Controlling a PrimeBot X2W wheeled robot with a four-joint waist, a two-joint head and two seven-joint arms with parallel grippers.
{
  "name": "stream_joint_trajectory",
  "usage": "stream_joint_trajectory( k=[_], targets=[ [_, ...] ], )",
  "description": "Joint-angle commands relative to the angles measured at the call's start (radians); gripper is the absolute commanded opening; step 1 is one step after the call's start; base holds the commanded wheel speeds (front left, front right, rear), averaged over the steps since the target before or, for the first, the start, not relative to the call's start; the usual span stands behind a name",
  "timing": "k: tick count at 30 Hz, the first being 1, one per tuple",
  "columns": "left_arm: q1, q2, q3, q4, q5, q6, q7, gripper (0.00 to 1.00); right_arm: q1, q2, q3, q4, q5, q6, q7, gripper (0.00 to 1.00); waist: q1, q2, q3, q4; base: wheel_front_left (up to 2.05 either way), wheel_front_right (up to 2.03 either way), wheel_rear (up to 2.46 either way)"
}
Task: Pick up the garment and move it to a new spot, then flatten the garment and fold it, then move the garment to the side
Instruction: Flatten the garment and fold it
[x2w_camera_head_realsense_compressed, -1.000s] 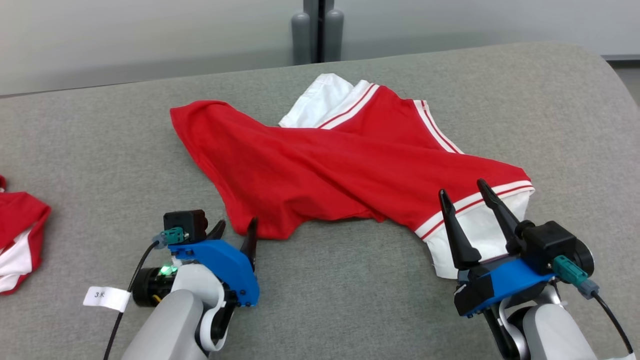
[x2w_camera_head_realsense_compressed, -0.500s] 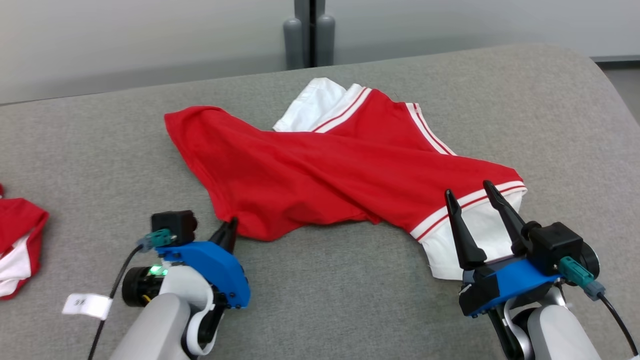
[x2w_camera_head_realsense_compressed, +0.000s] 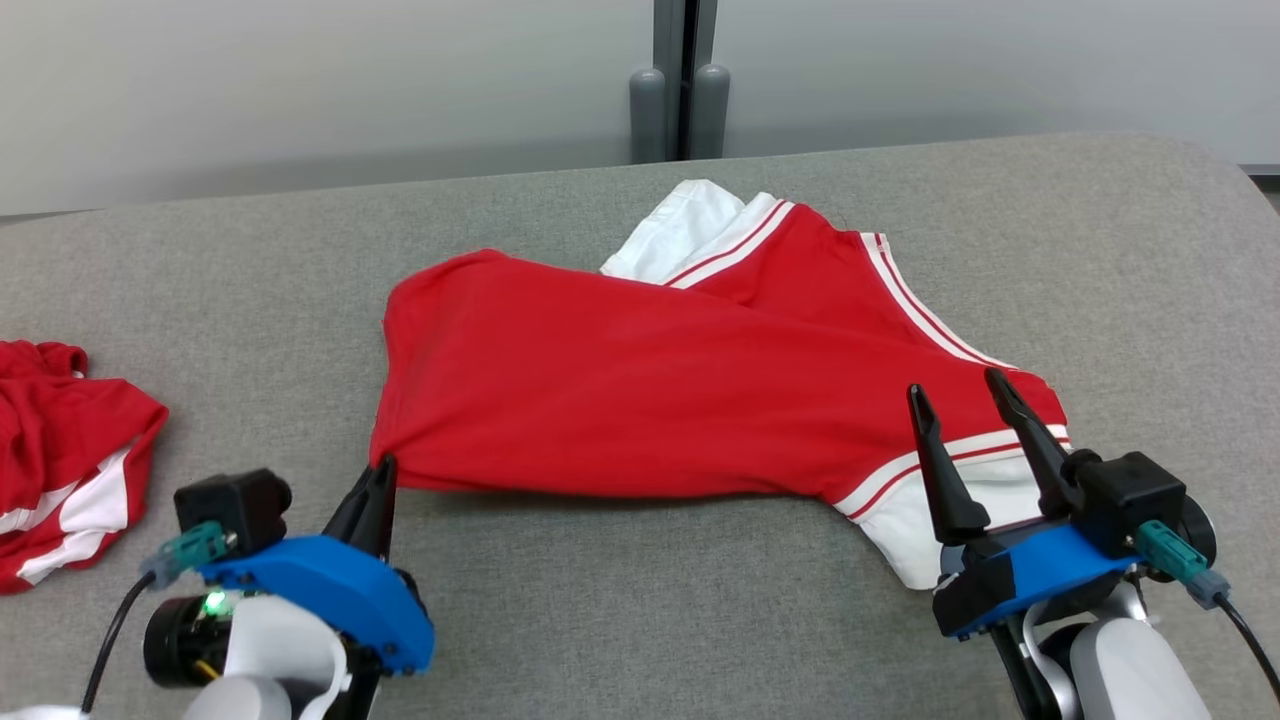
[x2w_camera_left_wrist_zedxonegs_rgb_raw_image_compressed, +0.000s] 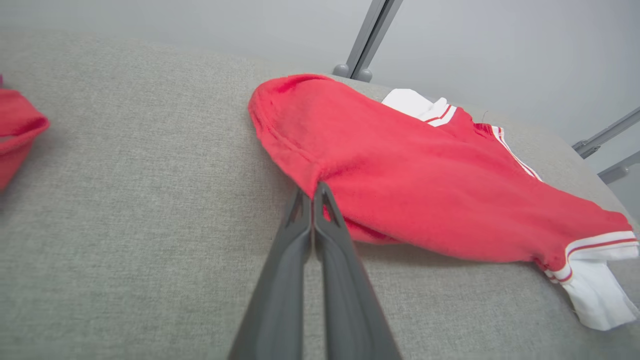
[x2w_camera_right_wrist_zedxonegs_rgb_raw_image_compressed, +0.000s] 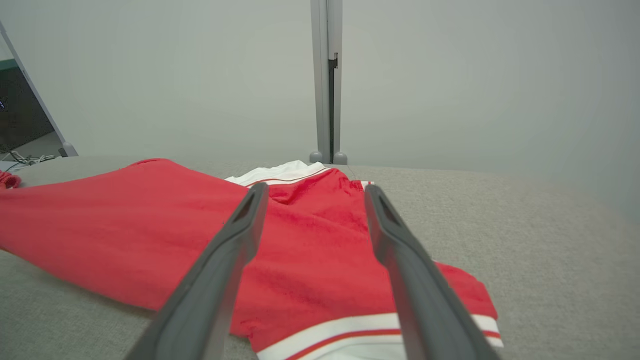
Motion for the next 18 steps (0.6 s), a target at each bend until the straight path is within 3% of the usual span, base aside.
stream_joint_trajectory(
  k=[1,4,7,13,14,18],
  targets=[
    [0.048,0.021,0.003,-0.076,-0.003,0.033,0.035,0.0,0.008,-0.003,-0.009,-0.009,0.002,0.0,0.002,1.0,0.0001,0.0,0.002,-0.002,0.0,0.0,0.0],
    [0.095,0.039,0.004,-0.173,-0.015,0.062,0.084,0.0,0.018,-0.002,-0.018,-0.012,0.0,0.0,0.003,1.0,0.0001,0.0,0.006,-0.007,0.0,0.0,0.0],
    [0.096,0.045,0.0,-0.165,-0.022,0.051,0.092,0.0,0.017,-0.002,-0.022,-0.015,0.004,0.0,0.003,1.0,0.0001,0.0,0.016,-0.015,0.0,0.0,0.0],
    [-0.007,0.023,-0.014,-0.008,-0.011,-0.005,0.048,0.0,-0.009,-0.003,-0.008,-0.02,0.009,0.0,-0.001,1.0,0.0001,0.0,0.044,-0.039,0.0,0.0,0.0],
    [-0.061,0.012,-0.018,0.077,0.002,-0.029,0.013,0.0,-0.022,-0.002,0.003,-0.02,0.01,0.0,-0.004,1.0,0.0001,0.0,0.058,-0.051,0.0,0.0,0.0],
    [-0.134,-0.009,-0.029,0.204,0.014,-0.063,-0.033,0.0,-0.036,-0.002,0.015,-0.018,0.015,0.0,-0.01,1.0,0.0001,0.0,0.078,-0.068,0.0,0.0,0.0]
  ],
)
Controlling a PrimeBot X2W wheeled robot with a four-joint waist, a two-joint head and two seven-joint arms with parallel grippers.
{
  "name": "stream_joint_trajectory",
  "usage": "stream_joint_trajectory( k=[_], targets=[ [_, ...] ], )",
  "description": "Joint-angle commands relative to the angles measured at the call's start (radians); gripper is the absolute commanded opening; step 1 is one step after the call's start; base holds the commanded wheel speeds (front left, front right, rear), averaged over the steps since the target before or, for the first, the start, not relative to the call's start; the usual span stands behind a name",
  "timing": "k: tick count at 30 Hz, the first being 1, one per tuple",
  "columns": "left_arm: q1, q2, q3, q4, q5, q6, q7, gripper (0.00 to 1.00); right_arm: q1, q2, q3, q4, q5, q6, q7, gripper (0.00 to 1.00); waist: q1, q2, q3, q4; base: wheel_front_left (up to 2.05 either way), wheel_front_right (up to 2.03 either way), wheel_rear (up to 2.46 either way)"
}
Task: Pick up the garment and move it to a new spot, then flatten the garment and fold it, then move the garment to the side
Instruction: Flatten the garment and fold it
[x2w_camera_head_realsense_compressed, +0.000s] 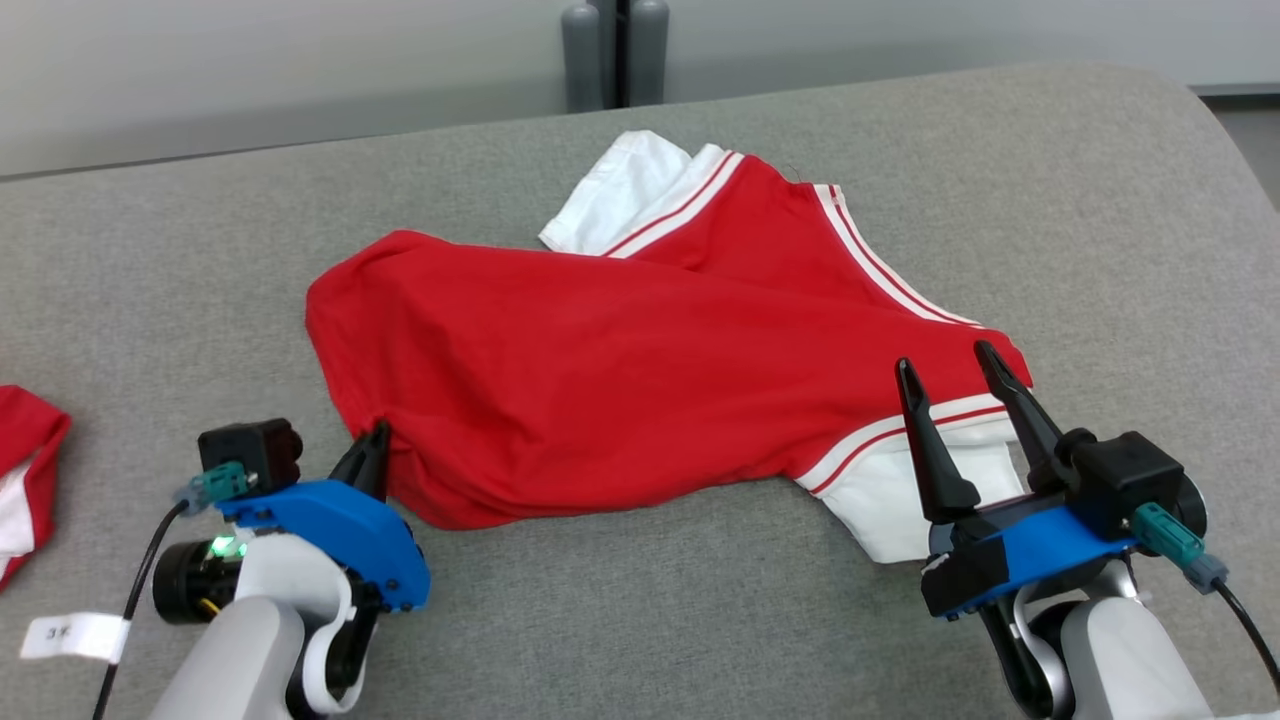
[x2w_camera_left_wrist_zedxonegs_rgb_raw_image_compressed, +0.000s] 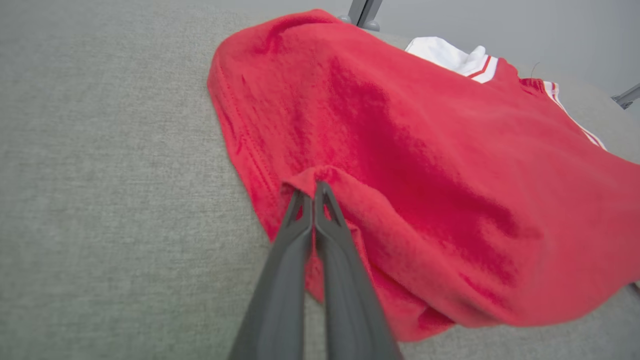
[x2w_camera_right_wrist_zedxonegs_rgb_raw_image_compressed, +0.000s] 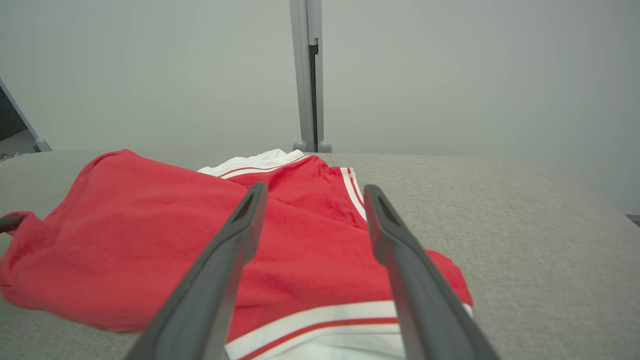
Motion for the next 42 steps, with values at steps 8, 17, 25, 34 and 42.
stream_joint_trajectory(
  k=[8,17,25,34,42],
  targets=[
    [-0.117,-0.022,0.02,0.232,0.048,-0.023,-0.19,1.0,-0.017,-0.002,-0.009,0.021,0.01,0.001,-0.018,1.0,-0.0001,0.0,0.006,-0.012,0.0,0.0,0.0],
    [-0.062,-0.049,0.042,0.262,0.011,-0.078,-0.335,1.0,0.008,-0.002,-0.048,0.032,-0.004,0.001,-0.01,1.0,-0.0001,0.0,-0.05,0.035,0.0,0.0,0.0],
    [0.027,-0.046,0.061,0.183,0.05,-0.132,-0.459,1.0,0.059,-0.002,-0.119,0.043,-0.038,0.001,0.005,1.0,-0.0001,0.0,-0.124,0.082,0.0,0.0,0.0],
    [0.146,-0.07,0.152,0.068,0.137,-0.129,-0.465,1.0,0.143,-0.002,-0.166,0.063,-0.08,0.001,0.022,1.0,-0.0001,0.0,-0.178,0.1,0.0,0.0,0.0],
    [0.216,-0.076,0.189,0.056,0.173,-0.119,-0.466,1.0,0.191,-0.002,-0.18,0.07,-0.075,0.0,0.028,1.0,-0.0001,0.0,-0.218,0.103,0.0,0.0,0.0]
  ],
)
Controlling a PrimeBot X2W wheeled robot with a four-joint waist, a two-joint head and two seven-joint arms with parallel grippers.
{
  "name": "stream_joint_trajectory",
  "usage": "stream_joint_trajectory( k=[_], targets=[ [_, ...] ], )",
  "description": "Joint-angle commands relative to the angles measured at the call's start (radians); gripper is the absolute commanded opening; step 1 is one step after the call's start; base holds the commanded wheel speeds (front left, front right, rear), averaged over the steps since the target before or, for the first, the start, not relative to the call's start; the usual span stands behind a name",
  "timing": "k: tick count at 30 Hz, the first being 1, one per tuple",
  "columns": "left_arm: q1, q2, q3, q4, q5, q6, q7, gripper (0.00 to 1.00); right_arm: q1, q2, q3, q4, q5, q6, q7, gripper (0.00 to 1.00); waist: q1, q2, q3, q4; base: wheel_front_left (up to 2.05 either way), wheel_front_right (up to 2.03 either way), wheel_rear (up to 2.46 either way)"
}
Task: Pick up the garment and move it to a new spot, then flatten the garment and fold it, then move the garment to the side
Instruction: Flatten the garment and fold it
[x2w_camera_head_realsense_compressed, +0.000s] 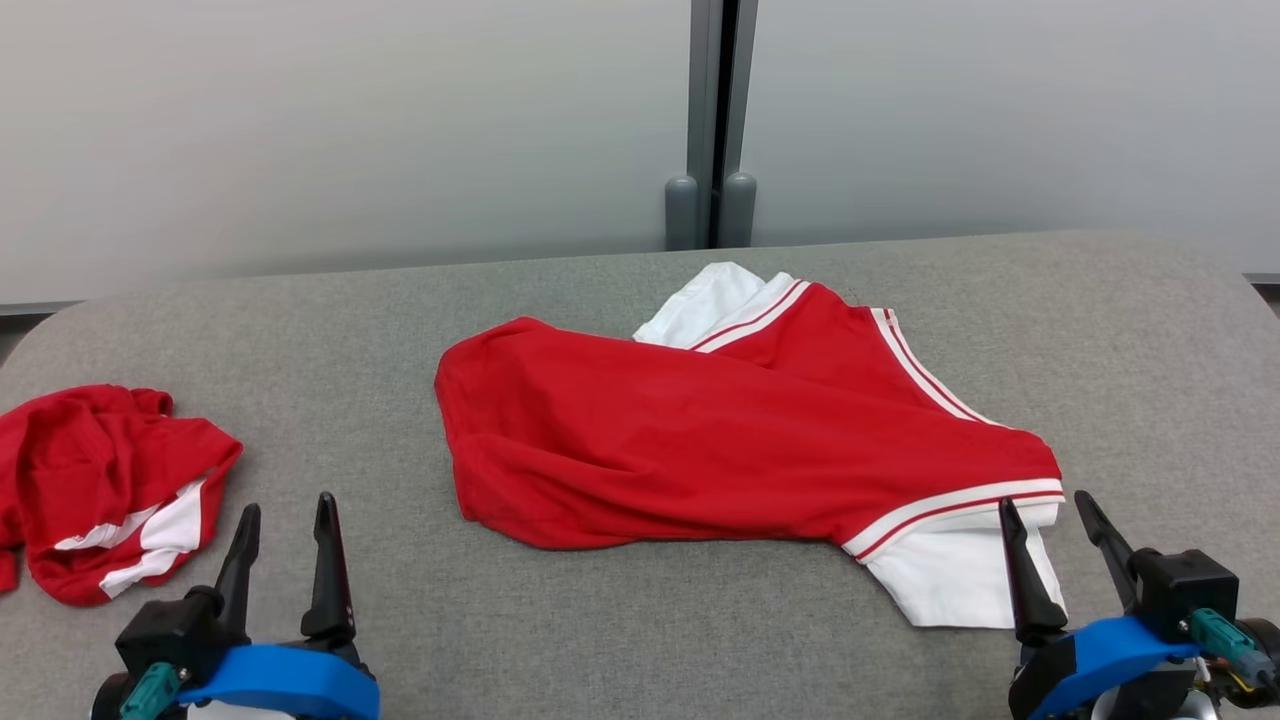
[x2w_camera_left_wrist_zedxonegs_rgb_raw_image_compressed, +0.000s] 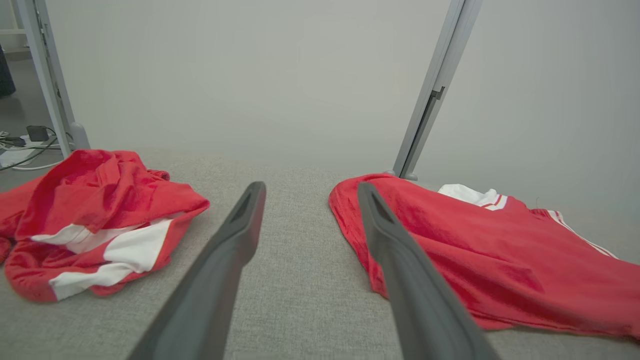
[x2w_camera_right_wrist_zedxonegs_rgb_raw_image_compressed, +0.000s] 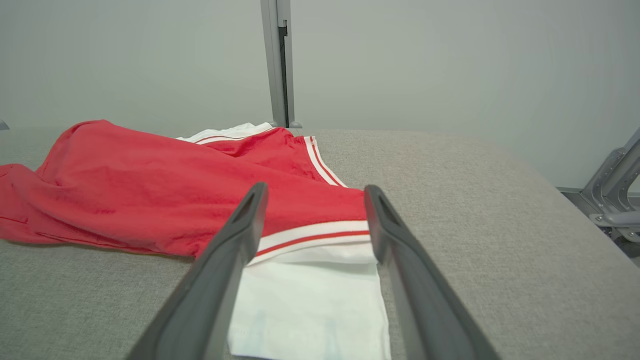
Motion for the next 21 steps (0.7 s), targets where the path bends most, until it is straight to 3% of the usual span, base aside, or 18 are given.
stream_joint_trajectory(
  k=[1,21],
  targets=[
    [0.014,-0.001,-0.002,0.0,0.003,0.007,-0.003,1.0,0.015,-0.003,-0.002,-0.004,0.005,0.0,0.003,1.0,0.0002,0.0,-0.006,-0.003,0.0,0.0,0.0],
    [0.012,0.02,-0.028,-0.031,-0.003,0.012,0.048,1.0,0.004,-0.003,0.017,-0.025,0.027,0.0,0.017,1.0,0.0002,0.0,0.009,-0.007,0.0,0.0,0.0]
  ],
)
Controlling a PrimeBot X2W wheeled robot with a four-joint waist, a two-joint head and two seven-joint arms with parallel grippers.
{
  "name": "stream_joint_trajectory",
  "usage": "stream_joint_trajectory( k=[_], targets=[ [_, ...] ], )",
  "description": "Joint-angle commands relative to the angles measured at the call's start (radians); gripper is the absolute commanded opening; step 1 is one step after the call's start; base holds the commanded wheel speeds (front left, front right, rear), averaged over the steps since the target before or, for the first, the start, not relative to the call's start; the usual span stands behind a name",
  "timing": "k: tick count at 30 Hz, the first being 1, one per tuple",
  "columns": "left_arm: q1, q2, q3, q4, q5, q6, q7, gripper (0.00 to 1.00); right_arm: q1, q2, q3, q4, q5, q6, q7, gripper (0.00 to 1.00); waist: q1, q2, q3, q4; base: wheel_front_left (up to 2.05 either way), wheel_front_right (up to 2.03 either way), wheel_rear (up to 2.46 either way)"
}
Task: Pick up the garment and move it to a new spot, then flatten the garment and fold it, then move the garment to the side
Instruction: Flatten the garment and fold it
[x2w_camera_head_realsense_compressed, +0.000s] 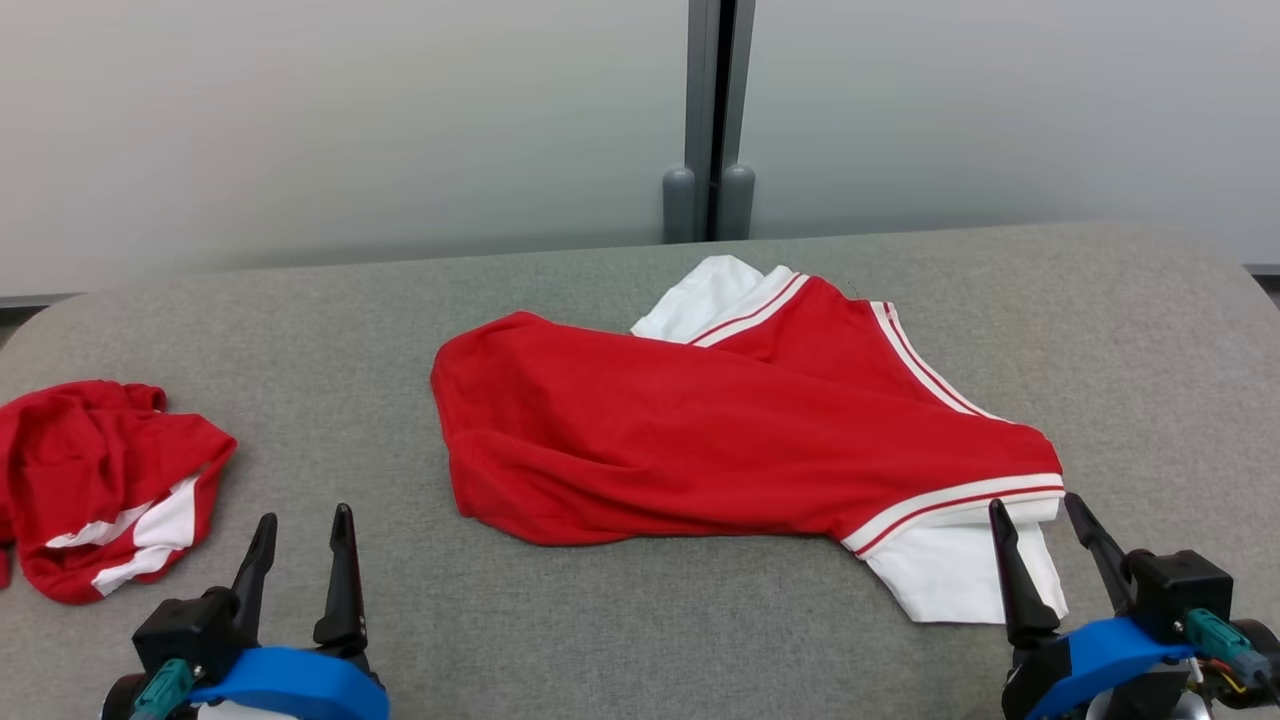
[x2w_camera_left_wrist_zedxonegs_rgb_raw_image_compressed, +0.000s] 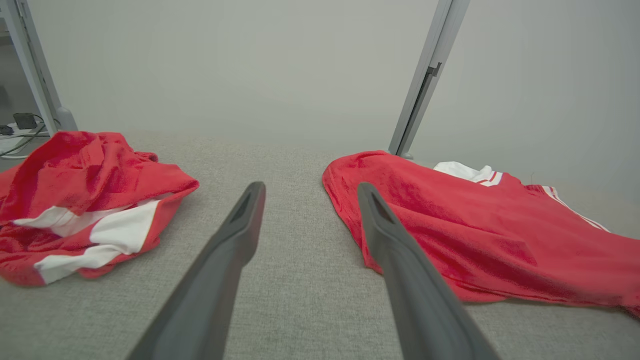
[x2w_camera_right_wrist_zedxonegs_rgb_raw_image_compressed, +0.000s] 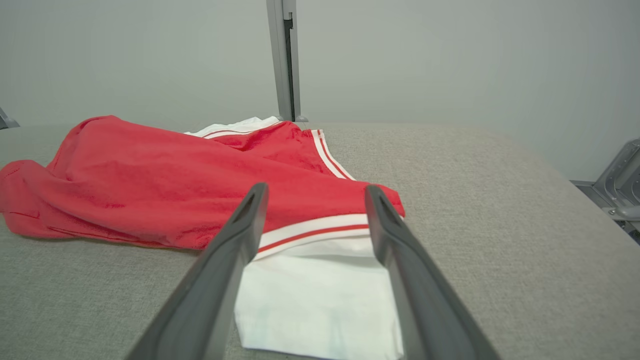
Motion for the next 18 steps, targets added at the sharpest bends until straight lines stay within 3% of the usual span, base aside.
stream_joint_trajectory(
  k=[1,10,18],
  targets=[
    [-0.026,0.007,-0.012,0.005,0.007,-0.009,0.01,1.0,-0.011,-0.003,-0.002,-0.007,0.002,0.0,0.007,1.0,0.0,-0.0001,0.011,-0.005,0.0,0.0,0.0],
    [-0.147,-0.017,-0.082,0.157,0.01,-0.078,0.05,1.0,-0.038,-0.003,-0.012,0.033,-0.01,0.0,0.04,1.0,0.0,-0.0001,0.089,-0.044,0.0,0.0,0.0],
    [-0.264,-0.024,-0.108,0.339,0.014,-0.102,0.074,1.0,-0.098,-0.003,0.02,0.091,0.012,0.0,0.017,1.0,0.0,-0.0001,0.162,-0.089,0.0,0.0,0.0]
  ],
)
